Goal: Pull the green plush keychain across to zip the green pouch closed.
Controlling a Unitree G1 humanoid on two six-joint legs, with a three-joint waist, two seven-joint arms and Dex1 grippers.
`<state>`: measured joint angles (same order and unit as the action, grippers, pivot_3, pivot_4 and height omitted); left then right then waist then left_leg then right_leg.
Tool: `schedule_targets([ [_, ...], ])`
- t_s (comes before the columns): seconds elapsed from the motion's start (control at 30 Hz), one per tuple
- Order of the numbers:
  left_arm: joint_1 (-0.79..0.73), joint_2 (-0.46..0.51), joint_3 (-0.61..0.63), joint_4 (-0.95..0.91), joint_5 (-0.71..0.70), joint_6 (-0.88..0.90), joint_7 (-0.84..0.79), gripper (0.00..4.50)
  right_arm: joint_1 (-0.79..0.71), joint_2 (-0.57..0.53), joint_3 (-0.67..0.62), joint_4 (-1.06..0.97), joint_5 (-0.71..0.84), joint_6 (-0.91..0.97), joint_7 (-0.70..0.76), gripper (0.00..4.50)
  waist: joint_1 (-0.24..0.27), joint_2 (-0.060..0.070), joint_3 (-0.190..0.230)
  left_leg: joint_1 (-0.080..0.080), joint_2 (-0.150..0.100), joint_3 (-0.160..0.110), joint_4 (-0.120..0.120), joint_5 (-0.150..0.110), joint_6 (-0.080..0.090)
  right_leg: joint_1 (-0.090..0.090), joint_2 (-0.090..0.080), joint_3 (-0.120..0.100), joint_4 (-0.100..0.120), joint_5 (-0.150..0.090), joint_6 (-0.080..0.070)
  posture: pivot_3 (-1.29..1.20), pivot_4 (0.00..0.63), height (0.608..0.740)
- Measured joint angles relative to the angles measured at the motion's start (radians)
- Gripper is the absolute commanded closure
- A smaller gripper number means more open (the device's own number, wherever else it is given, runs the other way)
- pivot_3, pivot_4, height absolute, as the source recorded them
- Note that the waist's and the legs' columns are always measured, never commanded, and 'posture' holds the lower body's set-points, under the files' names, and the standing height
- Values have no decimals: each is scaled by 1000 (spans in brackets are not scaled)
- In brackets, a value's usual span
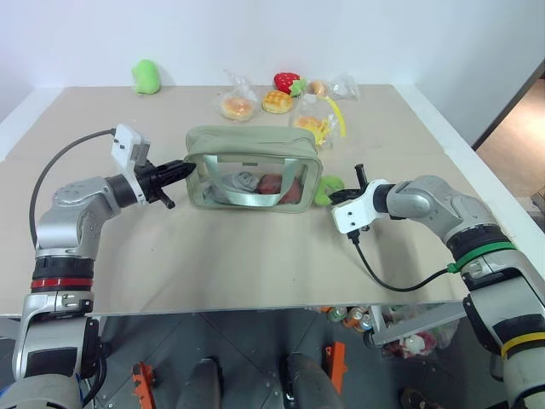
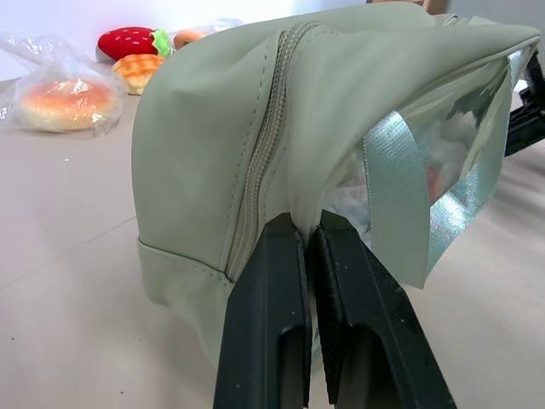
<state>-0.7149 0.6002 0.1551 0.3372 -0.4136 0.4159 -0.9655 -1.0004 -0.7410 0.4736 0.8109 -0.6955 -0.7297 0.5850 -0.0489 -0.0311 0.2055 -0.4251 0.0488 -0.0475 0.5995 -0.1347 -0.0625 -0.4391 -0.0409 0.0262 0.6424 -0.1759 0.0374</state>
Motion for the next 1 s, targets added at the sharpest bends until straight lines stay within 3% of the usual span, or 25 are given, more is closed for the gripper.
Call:
schedule_targets([
  [0.27,24,-5,9,-33,-26,24,22,4500,55,16,-6,0,61,15,56,4429,0,0,0,1,0,0,0,0,0,1,0,0,0,0,0,0,150,740],
  [0.3,35,-6,12,-41,-30,27,27,3932,61,17,-17,0,94,34,79,4500,0,0,0,2,0,0,0,0,0,2,0,0,0,0,0,0,150,740],
  [0.33,37,-6,12,-44,-31,27,30,3774,62,18,-21,0,105,40,86,4184,0,0,0,2,0,0,0,0,0,2,0,0,0,0,0,0,150,740],
  [0.37,71,-11,21,-68,-41,44,47,3678,97,49,-104,-5,224,136,135,4000,-2,-1,0,4,0,0,0,0,0,4,0,1,0,0,0,0,150,740],
  [0.4,98,-15,24,-69,-46,54,51,3162,112,63,-146,-5,284,190,150,3704,-4,0,0,5,0,1,0,0,0,4,0,2,0,0,0,0,150,740],
  [0.47,160,-35,43,-75,-76,88,62,2731,148,77,-255,-26,433,350,206,3272,-1,-1,0,3,0,1,0,0,0,3,1,2,0,0,0,0,150,740],
  [0.6,174,-33,52,-81,-97,117,75,1126,162,62,-368,-84,581,532,268,1627,1,-1,0,2,0,1,2,0,0,3,1,2,0,0,1,0,150,740],
  [0.7,174,-33,51,-90,-108,134,73,108,161,61,-435,-128,694,663,346,1614,1,-1,0,2,0,1,2,0,0,3,1,2,0,0,1,0,150,740],
  [1.0,246,33,159,-227,-239,223,43,46,277,-6,-565,-400,954,1018,510,1614,-1,-1,0,0,1,2,0,-2,1,-1,1,2,0,0,1,0,150,740],
])
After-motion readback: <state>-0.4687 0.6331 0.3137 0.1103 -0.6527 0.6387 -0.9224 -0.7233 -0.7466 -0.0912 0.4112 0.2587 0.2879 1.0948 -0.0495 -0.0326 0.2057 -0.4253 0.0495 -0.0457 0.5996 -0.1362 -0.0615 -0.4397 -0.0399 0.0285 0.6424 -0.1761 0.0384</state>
